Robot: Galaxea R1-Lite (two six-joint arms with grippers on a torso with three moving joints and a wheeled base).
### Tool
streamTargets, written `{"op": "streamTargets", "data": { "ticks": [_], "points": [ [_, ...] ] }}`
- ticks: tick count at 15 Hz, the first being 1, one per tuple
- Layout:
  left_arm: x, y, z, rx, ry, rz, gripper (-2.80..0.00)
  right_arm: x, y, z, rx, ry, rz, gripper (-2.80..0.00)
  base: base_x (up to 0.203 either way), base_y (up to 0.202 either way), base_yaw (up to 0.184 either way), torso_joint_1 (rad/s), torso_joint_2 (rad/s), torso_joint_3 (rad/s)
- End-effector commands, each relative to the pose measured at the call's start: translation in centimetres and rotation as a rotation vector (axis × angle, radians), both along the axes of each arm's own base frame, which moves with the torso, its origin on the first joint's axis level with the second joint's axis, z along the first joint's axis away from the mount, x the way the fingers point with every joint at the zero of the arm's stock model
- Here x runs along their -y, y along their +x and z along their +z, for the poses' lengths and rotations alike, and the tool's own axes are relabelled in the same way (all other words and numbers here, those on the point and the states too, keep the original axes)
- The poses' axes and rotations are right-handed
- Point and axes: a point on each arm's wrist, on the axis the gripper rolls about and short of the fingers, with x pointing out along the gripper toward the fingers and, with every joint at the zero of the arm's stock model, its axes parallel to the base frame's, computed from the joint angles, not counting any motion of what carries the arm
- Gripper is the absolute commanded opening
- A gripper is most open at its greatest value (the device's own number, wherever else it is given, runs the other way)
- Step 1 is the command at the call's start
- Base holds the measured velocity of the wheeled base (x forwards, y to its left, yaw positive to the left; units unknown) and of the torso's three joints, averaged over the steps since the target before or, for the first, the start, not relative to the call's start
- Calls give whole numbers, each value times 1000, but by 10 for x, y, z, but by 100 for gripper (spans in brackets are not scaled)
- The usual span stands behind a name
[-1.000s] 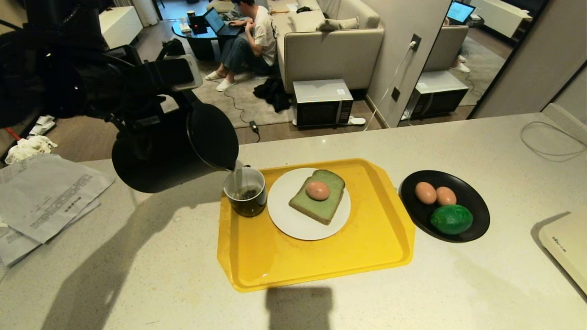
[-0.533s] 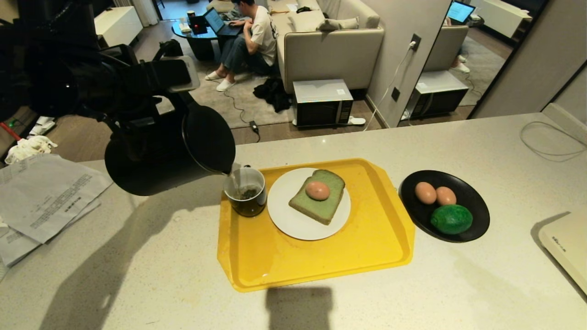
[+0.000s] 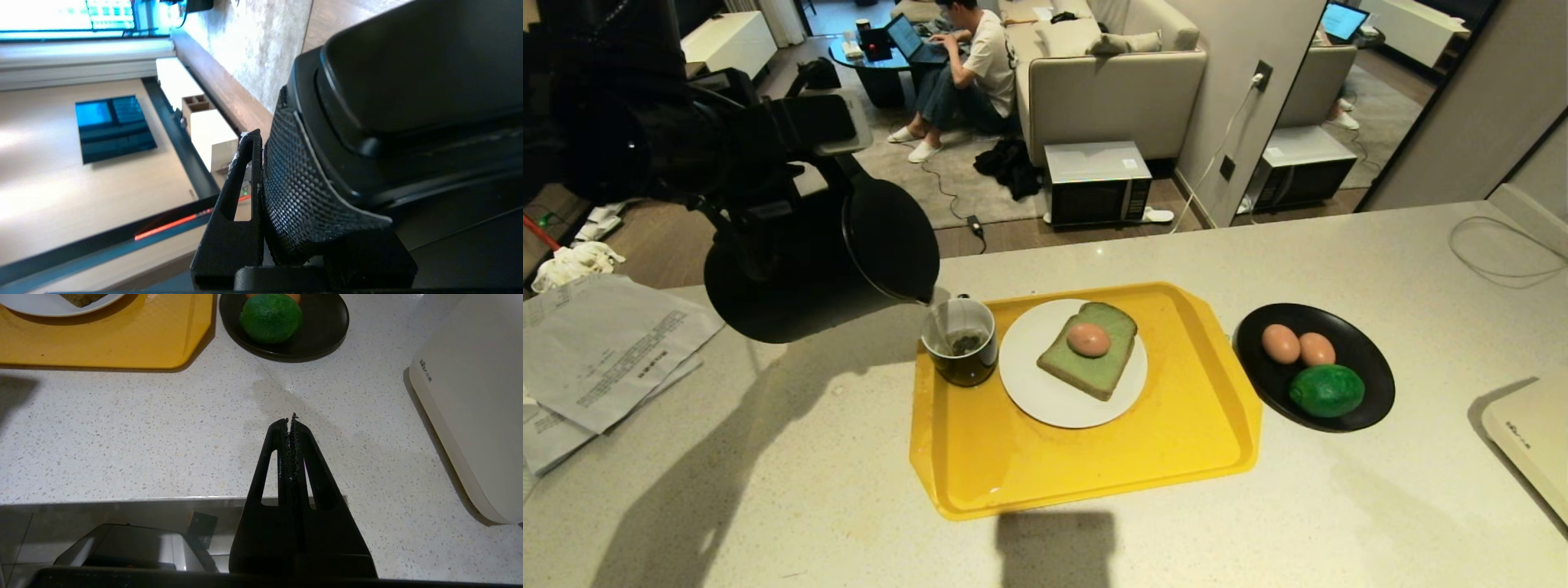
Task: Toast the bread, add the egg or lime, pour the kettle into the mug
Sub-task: Pour water into a cup
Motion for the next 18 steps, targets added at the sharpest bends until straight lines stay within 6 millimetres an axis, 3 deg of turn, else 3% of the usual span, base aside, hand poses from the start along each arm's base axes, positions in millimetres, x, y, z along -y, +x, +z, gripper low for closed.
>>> {"op": "streamTargets", "data": {
  "ticks": [1,11,18],
  "points": [
    [-1,-3,3,9,5,8,-280,0,0,0,-1,-1,1,-280,0,0,0,0,0,0],
    [-6,-7,8,30,-38,25,-280,0,0,0,-1,-1,1,-280,0,0,0,0,0,0],
    [-6,-10,6,45,-280,43,-280,0,0,0,-1,-1,1,-280,0,0,0,0,0,0]
  ]
}}
